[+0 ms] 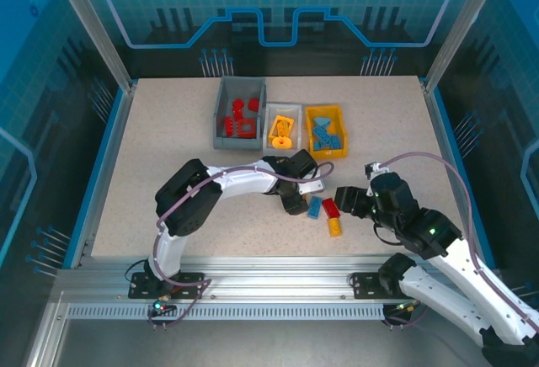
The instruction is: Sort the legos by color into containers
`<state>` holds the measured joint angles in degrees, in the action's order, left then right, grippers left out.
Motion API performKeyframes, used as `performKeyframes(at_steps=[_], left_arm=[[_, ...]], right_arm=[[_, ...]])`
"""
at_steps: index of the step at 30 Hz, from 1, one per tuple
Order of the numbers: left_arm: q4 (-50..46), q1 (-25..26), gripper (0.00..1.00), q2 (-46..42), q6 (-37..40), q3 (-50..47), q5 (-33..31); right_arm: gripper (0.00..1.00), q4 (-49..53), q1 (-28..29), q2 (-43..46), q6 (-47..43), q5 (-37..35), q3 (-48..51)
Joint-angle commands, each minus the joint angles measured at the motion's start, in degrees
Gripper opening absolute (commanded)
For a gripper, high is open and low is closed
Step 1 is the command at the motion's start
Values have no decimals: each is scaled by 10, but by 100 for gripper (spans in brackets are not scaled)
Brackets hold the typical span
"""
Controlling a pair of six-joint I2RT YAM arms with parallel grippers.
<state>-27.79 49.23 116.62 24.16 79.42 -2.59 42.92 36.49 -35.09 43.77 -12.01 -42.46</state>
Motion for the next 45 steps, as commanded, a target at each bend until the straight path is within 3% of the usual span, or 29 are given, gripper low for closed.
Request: performKeyframes(at_steps=[1, 7, 13, 23, 29, 35, 45], left_arm=[[-6, -4, 50, 17, 11, 24, 9], [15, -4, 35, 1, -12, -2, 4], [26, -11, 33, -55, -66, -18, -22], [-22, -114, 32, -106, -194, 82, -35], [-48, -177, 33, -44, -265, 195, -31], [-75, -201, 33, 59, -306, 332, -29], [-98, -222, 33, 198, -366, 482, 4]], right_arm=[[65, 14, 8, 6, 12, -10, 11], [65, 8, 8, -3, 7, -9, 9], [65, -12, 8, -12, -16, 0, 2], [65, -148, 3, -92, -106, 47, -48], [65, -216, -30, -184, -121, 91, -96], [64, -238, -46, -257, -126, 112, -145], [64, -244, -60, -261, -121, 120, -132]])
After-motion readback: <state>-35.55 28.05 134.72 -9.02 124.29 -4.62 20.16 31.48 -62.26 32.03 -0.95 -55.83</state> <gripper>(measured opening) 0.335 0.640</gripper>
